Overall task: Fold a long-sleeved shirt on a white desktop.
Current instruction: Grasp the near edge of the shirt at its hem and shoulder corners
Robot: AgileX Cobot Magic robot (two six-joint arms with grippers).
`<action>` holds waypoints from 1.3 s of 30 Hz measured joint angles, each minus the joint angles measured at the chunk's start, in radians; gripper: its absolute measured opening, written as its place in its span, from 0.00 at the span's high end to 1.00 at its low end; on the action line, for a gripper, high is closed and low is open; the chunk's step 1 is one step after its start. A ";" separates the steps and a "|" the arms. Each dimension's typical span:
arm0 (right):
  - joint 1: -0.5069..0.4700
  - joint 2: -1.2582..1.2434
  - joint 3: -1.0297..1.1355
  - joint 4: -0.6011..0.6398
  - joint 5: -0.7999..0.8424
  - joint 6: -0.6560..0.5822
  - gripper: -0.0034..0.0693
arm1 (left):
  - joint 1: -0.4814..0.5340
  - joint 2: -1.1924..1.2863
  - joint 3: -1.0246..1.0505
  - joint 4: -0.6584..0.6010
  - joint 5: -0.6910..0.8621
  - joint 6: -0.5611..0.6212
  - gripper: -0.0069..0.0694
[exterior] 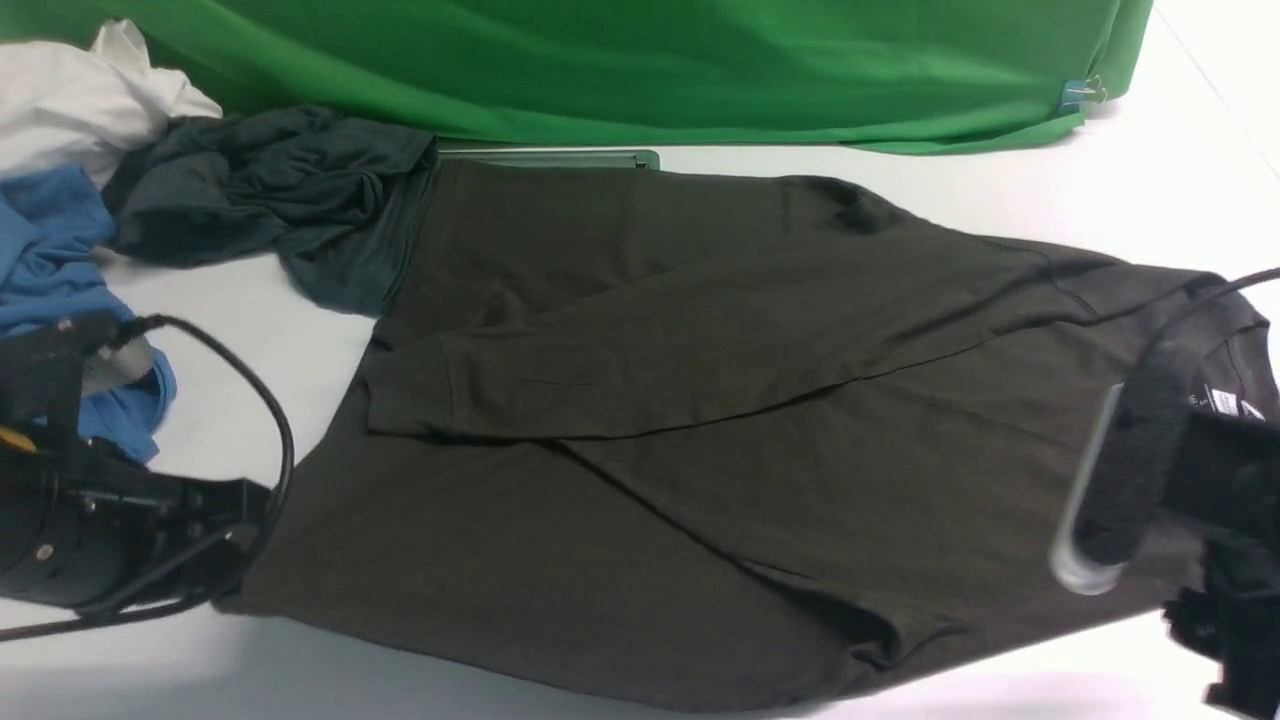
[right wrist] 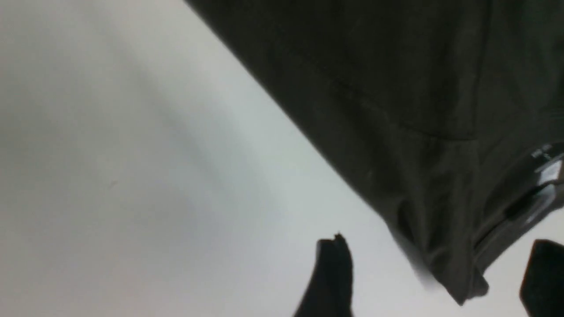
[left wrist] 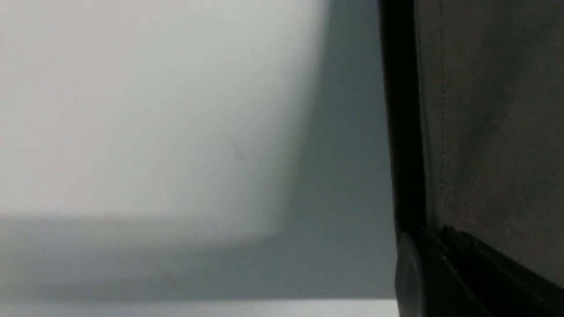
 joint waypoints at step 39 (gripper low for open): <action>-0.206 0.394 -0.010 0.123 -0.199 -0.213 0.90 | 0.000 -0.004 0.034 0.015 -0.032 -0.015 0.87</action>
